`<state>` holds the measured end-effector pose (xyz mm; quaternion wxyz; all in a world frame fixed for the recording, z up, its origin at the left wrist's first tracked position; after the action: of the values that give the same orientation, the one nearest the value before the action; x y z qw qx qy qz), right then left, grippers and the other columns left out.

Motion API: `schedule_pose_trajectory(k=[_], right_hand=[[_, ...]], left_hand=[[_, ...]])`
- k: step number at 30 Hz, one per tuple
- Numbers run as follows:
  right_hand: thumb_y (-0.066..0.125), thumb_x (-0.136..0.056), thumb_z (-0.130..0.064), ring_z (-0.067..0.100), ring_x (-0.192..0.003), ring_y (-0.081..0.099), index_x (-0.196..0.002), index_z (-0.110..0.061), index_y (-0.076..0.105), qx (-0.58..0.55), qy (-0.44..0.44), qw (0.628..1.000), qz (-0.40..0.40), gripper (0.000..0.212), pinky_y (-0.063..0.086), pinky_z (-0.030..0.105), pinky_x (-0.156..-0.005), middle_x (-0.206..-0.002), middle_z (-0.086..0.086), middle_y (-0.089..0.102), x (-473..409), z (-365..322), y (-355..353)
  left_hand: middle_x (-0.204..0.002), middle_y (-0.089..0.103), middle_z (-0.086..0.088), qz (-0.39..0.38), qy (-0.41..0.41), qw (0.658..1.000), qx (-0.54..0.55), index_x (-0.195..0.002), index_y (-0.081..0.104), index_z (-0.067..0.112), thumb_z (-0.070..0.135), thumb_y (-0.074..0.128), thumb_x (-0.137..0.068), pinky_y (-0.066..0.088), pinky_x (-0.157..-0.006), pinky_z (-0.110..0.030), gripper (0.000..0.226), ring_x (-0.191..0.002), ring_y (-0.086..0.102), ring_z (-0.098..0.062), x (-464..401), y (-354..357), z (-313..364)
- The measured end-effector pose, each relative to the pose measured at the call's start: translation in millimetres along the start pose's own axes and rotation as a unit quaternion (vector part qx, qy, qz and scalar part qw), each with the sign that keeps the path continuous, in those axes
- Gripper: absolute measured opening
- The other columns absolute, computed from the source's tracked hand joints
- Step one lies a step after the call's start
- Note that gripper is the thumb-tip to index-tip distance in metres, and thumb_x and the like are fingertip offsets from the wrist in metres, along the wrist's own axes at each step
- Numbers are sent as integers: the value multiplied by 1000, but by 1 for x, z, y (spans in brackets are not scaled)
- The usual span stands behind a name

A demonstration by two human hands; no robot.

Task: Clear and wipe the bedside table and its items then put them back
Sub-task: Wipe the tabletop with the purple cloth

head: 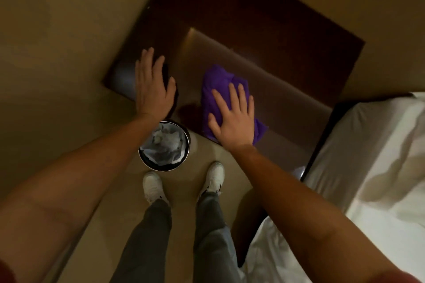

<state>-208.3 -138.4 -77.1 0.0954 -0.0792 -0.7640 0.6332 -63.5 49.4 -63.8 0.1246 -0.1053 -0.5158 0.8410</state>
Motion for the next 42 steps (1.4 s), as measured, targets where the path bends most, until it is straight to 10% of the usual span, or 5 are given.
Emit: schedule_pose_trajectory(k=[22,27,32,37,42], right_hand=[[52,-98,-36,49,-123,47,-148,-23,45,47,294,955,-3,52,48,59,-93,-135,28,49,-5,247,-87],[62,-89,-47,37,-121,57,-144,-24,51,-106,267,954,84,60,48,45,-95,-133,13,60,-1,180,-129],[71,-85,-47,23,-120,62,-140,-25,56,-204,154,965,67,61,48,36,-100,-136,0,65,11,68,-148],[72,-85,-50,18,-118,59,-143,-33,51,-226,40,973,4,64,51,38,-94,-135,-6,63,20,-5,-155],[76,-81,-48,16,-114,57,-143,-37,49,-235,-31,970,-48,68,52,39,-92,-134,-8,64,30,-37,-157]], left_hand=[[-159,35,-8,-71,-28,985,155,-141,51,12,35,42,-105,31,-120,-43,45,-150,29,-25,48,0,109],[-150,45,-6,-89,-82,956,266,-143,49,11,24,53,-103,38,-113,-36,43,-135,46,-19,50,-12,139],[-122,64,2,-202,-236,834,457,-150,37,15,39,51,-104,52,-102,-47,53,-103,67,-17,46,-19,169],[-136,60,-3,-175,-288,813,475,-145,46,19,61,62,-85,50,-103,-36,76,-118,62,-16,38,-57,155],[-108,73,-9,-233,-330,777,483,-115,66,16,30,70,-95,60,-77,-35,25,-95,71,-25,48,-74,117]])
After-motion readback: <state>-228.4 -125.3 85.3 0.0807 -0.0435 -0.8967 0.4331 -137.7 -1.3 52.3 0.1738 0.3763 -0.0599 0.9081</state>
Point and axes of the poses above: each hand's wrist, its own x-axis away from the middle knuckle, its own y-axis out of the palm, z = x × y, the point moved 5 cm from there along -x, towards the middle knuckle
